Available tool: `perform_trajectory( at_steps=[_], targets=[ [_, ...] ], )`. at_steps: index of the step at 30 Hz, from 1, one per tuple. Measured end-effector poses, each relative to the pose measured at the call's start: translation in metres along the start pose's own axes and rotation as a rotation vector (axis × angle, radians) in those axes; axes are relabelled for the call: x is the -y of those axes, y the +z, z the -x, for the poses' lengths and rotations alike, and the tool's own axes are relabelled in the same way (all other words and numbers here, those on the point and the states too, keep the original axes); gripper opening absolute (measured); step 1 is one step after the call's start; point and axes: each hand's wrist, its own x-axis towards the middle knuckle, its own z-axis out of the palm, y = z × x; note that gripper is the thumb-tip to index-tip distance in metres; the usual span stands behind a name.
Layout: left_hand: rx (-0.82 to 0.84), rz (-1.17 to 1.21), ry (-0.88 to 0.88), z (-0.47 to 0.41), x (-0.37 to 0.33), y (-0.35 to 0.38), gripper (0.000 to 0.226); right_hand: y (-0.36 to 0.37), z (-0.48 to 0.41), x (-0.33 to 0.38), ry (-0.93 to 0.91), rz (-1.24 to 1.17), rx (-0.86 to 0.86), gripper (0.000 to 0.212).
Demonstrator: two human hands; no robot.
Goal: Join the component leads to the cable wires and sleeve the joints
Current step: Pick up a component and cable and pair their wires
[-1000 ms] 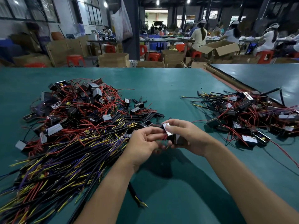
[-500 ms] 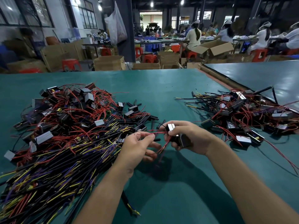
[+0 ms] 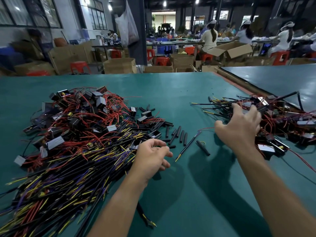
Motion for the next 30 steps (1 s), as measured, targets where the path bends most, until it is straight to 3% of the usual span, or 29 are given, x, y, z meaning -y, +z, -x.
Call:
perform_trajectory(
  at_steps=[3, 7, 10, 12, 15, 18, 20, 23, 26, 28, 30],
  targets=[
    [0.017, -0.036, 0.02, 0.001, 0.001, 0.002, 0.01, 0.0, 0.013, 0.014, -0.212, -0.023, -0.119, 0.057],
    [0.019, -0.085, 0.026, -0.002, 0.003, 0.007, 0.009, 0.012, 0.044, 0.043, -0.493, -0.082, -0.105, 0.041],
    [0.02, -0.059, 0.011, -0.004, 0.005, 0.01, 0.012, 0.04, 0.058, 0.085, -0.671, -0.179, 0.233, 0.034],
    [0.023, -0.061, -0.002, -0.006, 0.008, 0.011, 0.013, 0.069, 0.052, 0.113, -0.705, -0.065, 0.426, 0.033],
    [-0.007, -0.053, -0.009, -0.007, 0.01, 0.009, 0.016, 0.103, 0.027, 0.138, -0.65, 0.217, 0.503, 0.032],
    [-0.016, -0.008, 0.018, -0.007, 0.012, 0.006, 0.016, 0.116, -0.002, 0.14, -0.581, 0.422, 0.444, 0.011],
    [-0.009, 0.01, 0.025, -0.006, 0.01, 0.006, 0.016, 0.115, -0.021, 0.133, -0.456, 0.264, 0.469, 0.017],
    [0.025, 0.045, 0.017, -0.004, 0.007, 0.008, 0.015, 0.098, -0.045, 0.117, -0.131, -0.24, 0.521, 0.027],
    [0.052, 0.06, 0.015, 0.001, 0.005, 0.009, 0.014, 0.07, -0.066, 0.083, 0.133, -0.519, 0.365, 0.023],
    [0.052, 0.071, 0.013, 0.003, 0.003, 0.007, 0.013, 0.049, -0.079, 0.059, 0.237, -0.43, 0.254, 0.023],
    [0.048, 0.074, 0.013, 0.004, 0.002, 0.007, 0.013, 0.033, -0.076, 0.049, 0.182, -0.053, 0.213, 0.029]
  ],
)
